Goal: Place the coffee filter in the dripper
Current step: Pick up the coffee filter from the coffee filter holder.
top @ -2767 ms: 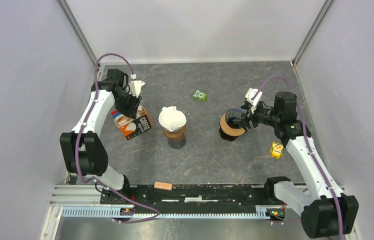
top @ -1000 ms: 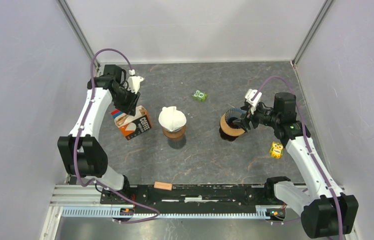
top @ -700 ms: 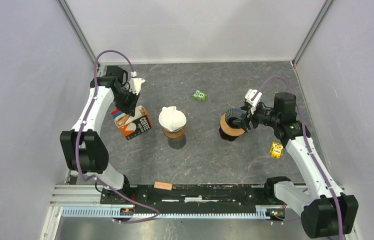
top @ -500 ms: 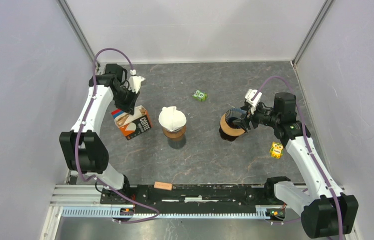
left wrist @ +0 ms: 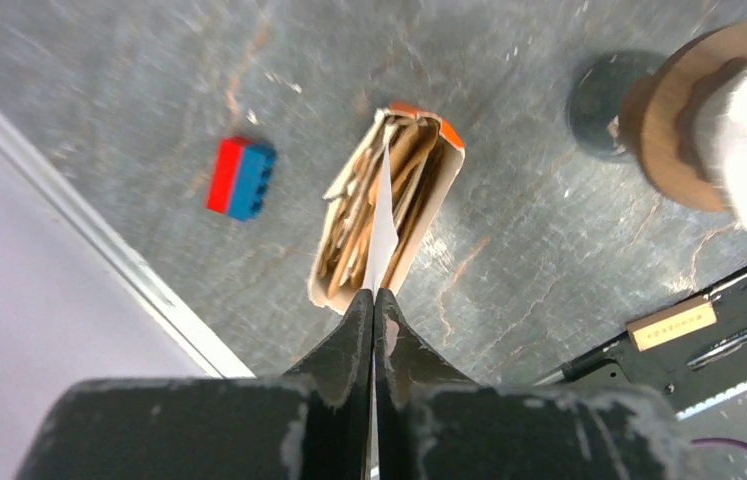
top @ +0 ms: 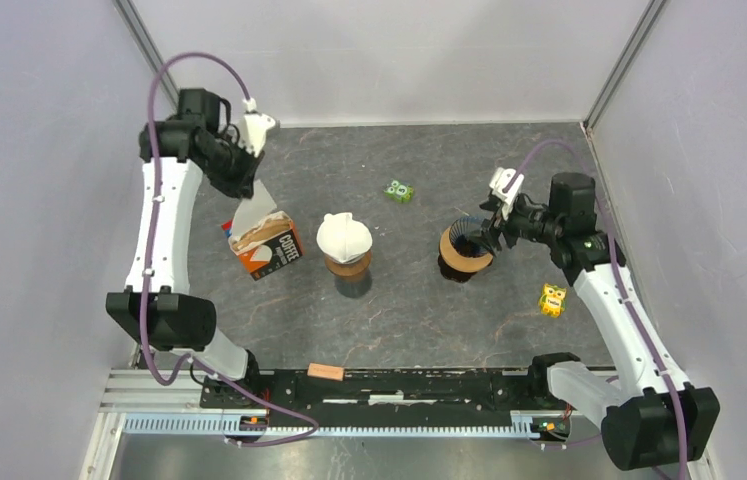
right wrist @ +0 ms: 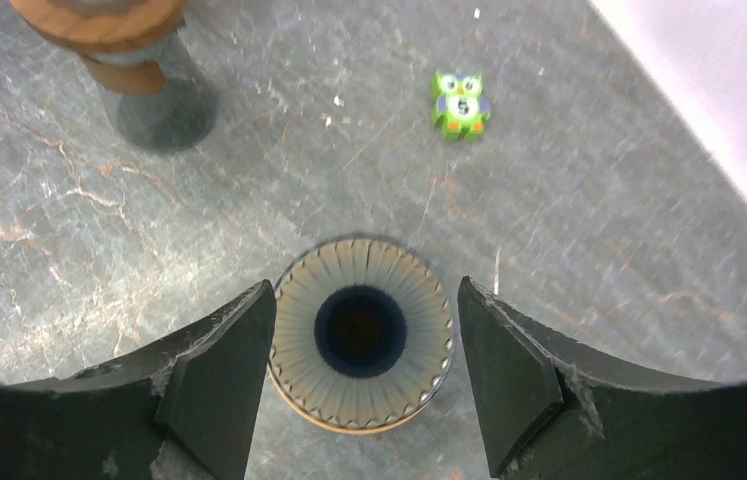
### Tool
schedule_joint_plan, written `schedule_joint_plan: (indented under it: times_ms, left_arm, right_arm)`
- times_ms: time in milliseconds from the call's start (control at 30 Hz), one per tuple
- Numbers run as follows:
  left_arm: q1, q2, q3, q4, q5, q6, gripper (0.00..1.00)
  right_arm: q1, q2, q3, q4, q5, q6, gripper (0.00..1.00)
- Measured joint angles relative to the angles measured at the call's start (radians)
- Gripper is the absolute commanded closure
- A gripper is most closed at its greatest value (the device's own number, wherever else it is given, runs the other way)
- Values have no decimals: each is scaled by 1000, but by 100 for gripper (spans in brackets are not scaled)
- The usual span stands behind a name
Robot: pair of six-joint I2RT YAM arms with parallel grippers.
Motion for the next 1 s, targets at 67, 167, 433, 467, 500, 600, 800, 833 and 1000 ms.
schedule_joint_plan:
  times_ms: [67,167,433,467,500,600,800,833,1000]
  left_arm:
    - [0,2,119,-56,12,6,98]
    - [0,13,353,-133,51,8,98]
    - [-10,-32,526,-201,177,5,98]
    - [-24,-35,527,-205,206,3,98]
    - [-42,-37,527,-207,226,2,98]
    - [-167,-46,527,-212,303,-21,98]
    - [-403,-112,435,-169,418,-105,98]
    - [-433,-126,411,-151,427,-121,98]
    - [-534,-134,359,-55,462,-174,98]
  right_arm:
    - [13,11,51,-8,-5,-2,25]
    - [53,23,134,-2,-26,1,24]
    - [260,89,294,51,-49,37,17]
    - [302,105,309,57,-45,41,17]
    - [329,117,321,62,-41,44,15]
    - [432,168,379,66,-14,51,10]
    - [536,232,463,59,13,51,8]
    - [544,234,467,59,14,51,9]
    - [557,235,467,49,0,52,28]
